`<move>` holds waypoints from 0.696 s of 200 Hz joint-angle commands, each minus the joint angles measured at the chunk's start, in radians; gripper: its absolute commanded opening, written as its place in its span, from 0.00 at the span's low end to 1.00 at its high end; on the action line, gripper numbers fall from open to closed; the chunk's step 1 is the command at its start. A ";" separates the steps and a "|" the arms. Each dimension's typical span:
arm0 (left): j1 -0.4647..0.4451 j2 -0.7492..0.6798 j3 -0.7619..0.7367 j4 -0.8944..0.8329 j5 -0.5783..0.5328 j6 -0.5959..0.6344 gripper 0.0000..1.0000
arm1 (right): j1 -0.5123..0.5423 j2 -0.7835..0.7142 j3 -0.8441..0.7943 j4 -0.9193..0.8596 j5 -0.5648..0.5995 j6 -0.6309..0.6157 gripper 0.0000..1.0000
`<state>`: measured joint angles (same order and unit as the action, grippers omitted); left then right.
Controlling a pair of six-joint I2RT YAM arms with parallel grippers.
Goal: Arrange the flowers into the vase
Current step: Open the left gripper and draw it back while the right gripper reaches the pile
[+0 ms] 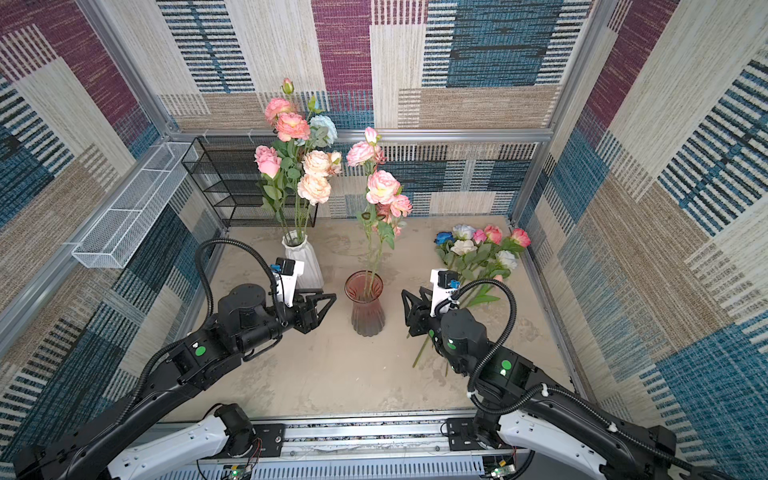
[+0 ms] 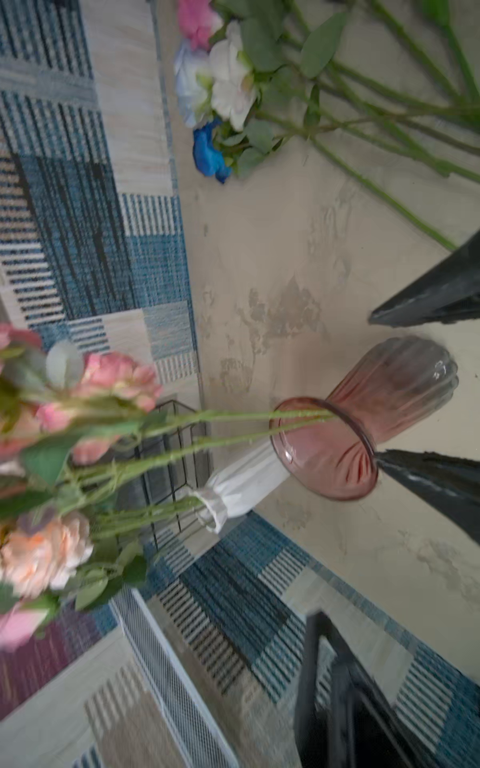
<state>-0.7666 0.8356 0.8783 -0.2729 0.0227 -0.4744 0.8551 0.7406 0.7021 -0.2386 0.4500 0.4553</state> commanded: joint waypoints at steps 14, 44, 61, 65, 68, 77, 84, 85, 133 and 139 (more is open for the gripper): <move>0.003 -0.081 -0.077 0.015 -0.039 -0.078 0.54 | -0.303 0.164 -0.040 0.011 -0.311 0.051 0.45; 0.002 -0.124 -0.122 -0.003 -0.038 -0.098 0.53 | -0.517 0.393 -0.011 0.079 -0.463 0.038 0.42; 0.002 -0.147 -0.142 -0.007 -0.039 -0.106 0.53 | -0.607 0.518 0.022 0.114 -0.479 0.030 0.41; 0.002 -0.154 -0.146 -0.008 -0.038 -0.108 0.53 | -0.624 0.544 0.032 0.119 -0.481 0.028 0.40; 0.001 -0.157 -0.150 -0.009 -0.037 -0.109 0.53 | -0.638 0.563 0.039 0.121 -0.481 0.028 0.39; 0.002 -0.165 -0.157 -0.013 -0.037 -0.111 0.53 | -0.673 0.617 0.061 0.124 -0.486 0.027 0.38; 0.002 -0.173 -0.160 -0.018 -0.037 -0.113 0.53 | -0.694 0.655 0.074 0.127 -0.487 0.024 0.37; 0.002 -0.174 -0.160 -0.019 -0.037 -0.113 0.53 | -0.697 0.659 0.075 0.128 -0.487 0.024 0.37; 0.002 -0.221 -0.193 -0.029 -0.048 -0.117 0.53 | -0.757 0.789 0.078 0.125 -0.456 0.021 0.33; 0.001 -0.226 -0.196 -0.028 -0.050 -0.118 0.53 | -0.757 0.797 0.075 0.125 -0.453 0.020 0.33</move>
<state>-0.7658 0.6266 0.6933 -0.2996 -0.0006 -0.5510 0.1005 1.5139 0.7864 -0.1471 -0.0086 0.4843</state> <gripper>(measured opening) 0.526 0.335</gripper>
